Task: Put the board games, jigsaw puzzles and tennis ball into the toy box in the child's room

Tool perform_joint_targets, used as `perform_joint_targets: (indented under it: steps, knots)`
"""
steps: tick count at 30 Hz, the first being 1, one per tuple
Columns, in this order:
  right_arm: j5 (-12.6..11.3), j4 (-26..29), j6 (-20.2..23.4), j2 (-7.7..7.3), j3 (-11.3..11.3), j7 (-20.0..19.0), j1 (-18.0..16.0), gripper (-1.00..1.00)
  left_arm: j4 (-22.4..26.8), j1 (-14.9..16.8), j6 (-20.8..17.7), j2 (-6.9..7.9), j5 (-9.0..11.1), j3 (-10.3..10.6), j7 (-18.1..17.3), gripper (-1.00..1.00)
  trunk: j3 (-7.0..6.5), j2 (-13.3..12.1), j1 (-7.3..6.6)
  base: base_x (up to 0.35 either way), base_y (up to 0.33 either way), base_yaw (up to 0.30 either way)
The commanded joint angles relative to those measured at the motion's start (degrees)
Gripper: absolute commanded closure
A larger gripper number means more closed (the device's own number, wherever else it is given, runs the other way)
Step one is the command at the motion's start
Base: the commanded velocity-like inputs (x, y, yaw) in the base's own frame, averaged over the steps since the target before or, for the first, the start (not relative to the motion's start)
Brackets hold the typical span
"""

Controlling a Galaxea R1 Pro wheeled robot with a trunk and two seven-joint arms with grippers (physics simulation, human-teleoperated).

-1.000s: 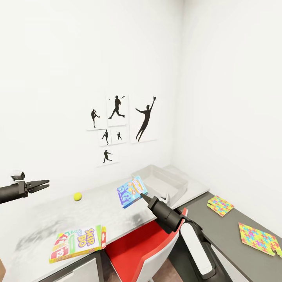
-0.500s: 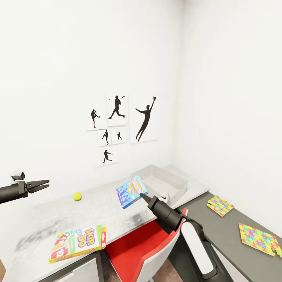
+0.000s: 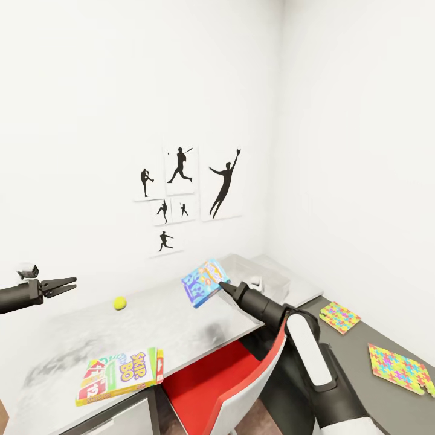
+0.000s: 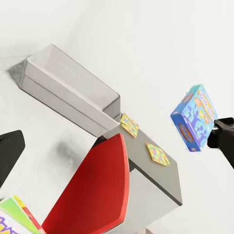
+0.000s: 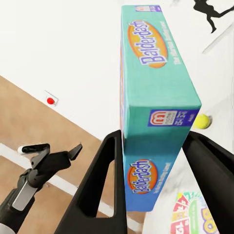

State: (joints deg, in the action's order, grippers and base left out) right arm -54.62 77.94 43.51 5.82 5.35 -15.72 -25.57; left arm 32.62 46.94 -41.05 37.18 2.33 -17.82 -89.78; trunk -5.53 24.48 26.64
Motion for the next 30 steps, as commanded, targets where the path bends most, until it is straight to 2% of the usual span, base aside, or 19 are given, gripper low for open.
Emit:
perform_joint_targets:
  steps: [1,6,13,18,24,28,30]
  knots:
    - [0.1,-0.2,0.6,0.08,-0.6,0.3,-0.8,1.0,0.0,0.0,-0.6,0.0,0.0,0.0,-0.2,-1.0,0.03,0.0,0.02,0.0,0.0,0.0]
    - [0.1,-0.6,1.3,0.05,-1.9,2.4,-3.6,1.0,0.0,0.0,-0.6,0.0,0.0,0.0,-0.2,-1.0,0.03,0.0,0.02,0.0,0.0,0.0]
    - [0.1,-2.5,1.6,-0.08,-2.1,4.5,-7.4,1.0,0.0,0.0,-0.6,0.0,0.0,0.0,-0.2,-1.0,0.03,0.0,0.02,0.0,0.0,0.0]
    - [0.1,-4.4,3.3,-0.1,-2.2,4.8,-11.5,1.0,0.0,0.0,-0.6,0.0,0.0,0.0,-0.2,-1.0,0.03,0.0,0.02,0.0,0.0,0.0]
    - [0.2,-12.4,5.2,-0.29,-7.0,5.1,-18.3,1.0,0.0,0.0,-0.6,0.0,0.0,0.0,-0.2,-1.0,0.03,0.0,0.02,0.0,0.0,0.0]
    - [0.3,-17.8,5.3,-1.19,-8.0,5.9,-22.5,1.0,0.0,0.0,-0.6,0.0,0.0,0.0,-0.2,-1.0,0.03,0.0,0.02,0.0,0.0,0.0]
    - [0.3,-21.7,5.3,-2.33,-8.2,6.4,-24.8,1.0,0.0,0.0,-0.6,0.0,0.0,0.0,-0.2,-1.0,0.03,0.0,0.02,0.0,0.0,0.0]
